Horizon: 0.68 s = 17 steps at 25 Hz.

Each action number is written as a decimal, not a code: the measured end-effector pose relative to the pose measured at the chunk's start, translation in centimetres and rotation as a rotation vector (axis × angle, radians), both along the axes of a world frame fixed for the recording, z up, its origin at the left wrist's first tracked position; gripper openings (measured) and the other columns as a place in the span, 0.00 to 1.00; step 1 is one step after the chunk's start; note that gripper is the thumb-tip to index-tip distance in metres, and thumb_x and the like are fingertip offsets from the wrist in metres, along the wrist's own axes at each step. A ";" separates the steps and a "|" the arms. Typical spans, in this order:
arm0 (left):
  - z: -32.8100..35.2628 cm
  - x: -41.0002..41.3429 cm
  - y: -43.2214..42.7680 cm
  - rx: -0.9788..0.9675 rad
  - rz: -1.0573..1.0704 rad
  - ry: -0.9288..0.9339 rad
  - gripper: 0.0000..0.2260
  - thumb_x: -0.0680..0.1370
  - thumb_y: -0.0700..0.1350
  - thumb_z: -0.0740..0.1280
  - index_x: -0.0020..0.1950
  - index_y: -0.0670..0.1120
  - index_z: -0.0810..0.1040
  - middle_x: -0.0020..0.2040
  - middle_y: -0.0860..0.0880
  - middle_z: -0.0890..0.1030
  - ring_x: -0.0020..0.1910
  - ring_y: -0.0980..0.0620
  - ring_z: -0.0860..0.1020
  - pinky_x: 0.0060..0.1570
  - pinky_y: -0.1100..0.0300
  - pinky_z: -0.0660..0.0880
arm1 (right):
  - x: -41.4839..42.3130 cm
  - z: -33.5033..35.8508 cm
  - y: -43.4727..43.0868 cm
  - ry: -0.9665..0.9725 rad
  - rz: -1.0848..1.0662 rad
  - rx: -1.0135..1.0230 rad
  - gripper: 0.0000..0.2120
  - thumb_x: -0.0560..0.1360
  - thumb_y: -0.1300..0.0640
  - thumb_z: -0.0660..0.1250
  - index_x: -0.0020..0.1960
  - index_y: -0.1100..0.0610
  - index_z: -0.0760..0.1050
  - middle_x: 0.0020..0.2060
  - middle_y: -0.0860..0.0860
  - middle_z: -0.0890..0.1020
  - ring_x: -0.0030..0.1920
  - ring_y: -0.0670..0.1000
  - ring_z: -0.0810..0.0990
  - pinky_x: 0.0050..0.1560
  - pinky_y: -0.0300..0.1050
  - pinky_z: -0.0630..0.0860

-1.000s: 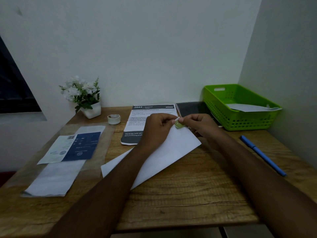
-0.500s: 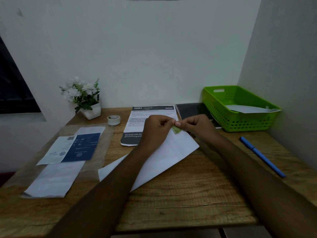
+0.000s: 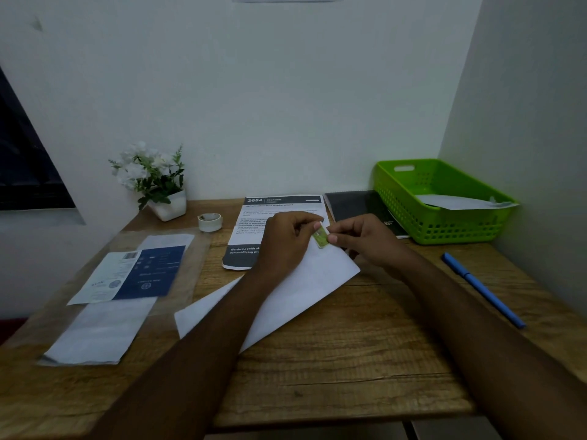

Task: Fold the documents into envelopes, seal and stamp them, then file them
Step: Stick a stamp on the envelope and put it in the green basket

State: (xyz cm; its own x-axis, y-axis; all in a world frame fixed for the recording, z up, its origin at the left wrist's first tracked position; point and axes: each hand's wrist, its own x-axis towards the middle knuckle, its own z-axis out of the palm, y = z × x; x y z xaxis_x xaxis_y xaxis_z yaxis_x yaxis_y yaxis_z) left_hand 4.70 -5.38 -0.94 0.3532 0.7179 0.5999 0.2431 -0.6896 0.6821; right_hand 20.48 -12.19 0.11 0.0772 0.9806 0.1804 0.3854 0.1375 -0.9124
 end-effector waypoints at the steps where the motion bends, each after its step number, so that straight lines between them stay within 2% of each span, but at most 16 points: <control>1: 0.0 0.0 -0.1 -0.004 0.001 -0.002 0.09 0.76 0.39 0.67 0.54 0.43 0.82 0.44 0.48 0.84 0.44 0.54 0.81 0.47 0.62 0.77 | -0.1 0.0 0.0 0.007 -0.004 -0.009 0.07 0.76 0.61 0.66 0.52 0.60 0.82 0.42 0.54 0.85 0.38 0.46 0.82 0.35 0.38 0.76; 4: 0.1 0.0 -0.4 -0.004 -0.011 -0.006 0.12 0.76 0.38 0.67 0.58 0.46 0.80 0.31 0.54 0.78 0.33 0.57 0.76 0.38 0.64 0.75 | -0.5 -0.2 -0.2 0.090 -0.026 -0.014 0.10 0.75 0.55 0.68 0.48 0.61 0.83 0.42 0.57 0.85 0.39 0.51 0.83 0.37 0.43 0.77; 7: 0.3 -0.1 -0.7 0.032 -0.048 -0.002 0.12 0.74 0.38 0.68 0.56 0.47 0.81 0.26 0.54 0.75 0.26 0.57 0.72 0.32 0.64 0.72 | -1.0 -0.7 -0.2 0.172 -0.015 -0.021 0.04 0.70 0.59 0.75 0.41 0.60 0.82 0.36 0.56 0.85 0.36 0.50 0.82 0.37 0.42 0.76; 12: 0.4 0.0 -0.8 0.018 -0.063 -0.011 0.11 0.74 0.37 0.68 0.55 0.46 0.80 0.24 0.54 0.73 0.23 0.58 0.68 0.29 0.68 0.65 | -0.8 -0.6 -0.1 0.180 -0.038 0.003 0.05 0.65 0.66 0.77 0.39 0.63 0.81 0.31 0.53 0.84 0.32 0.47 0.82 0.32 0.37 0.76; 14: 0.4 -0.1 -0.8 0.007 -0.071 -0.019 0.10 0.74 0.37 0.68 0.54 0.46 0.80 0.24 0.55 0.73 0.23 0.58 0.69 0.29 0.69 0.65 | -0.7 -0.4 -0.1 0.185 -0.018 -0.004 0.07 0.65 0.69 0.76 0.41 0.65 0.81 0.32 0.54 0.84 0.32 0.47 0.82 0.33 0.37 0.77; 17: 0.6 -0.2 -0.8 -0.001 -0.074 -0.021 0.09 0.74 0.37 0.69 0.53 0.46 0.81 0.24 0.55 0.74 0.23 0.59 0.69 0.30 0.69 0.66 | -0.1 -0.2 0.0 0.123 0.031 -0.021 0.08 0.65 0.69 0.76 0.42 0.62 0.82 0.35 0.53 0.85 0.35 0.47 0.83 0.38 0.39 0.80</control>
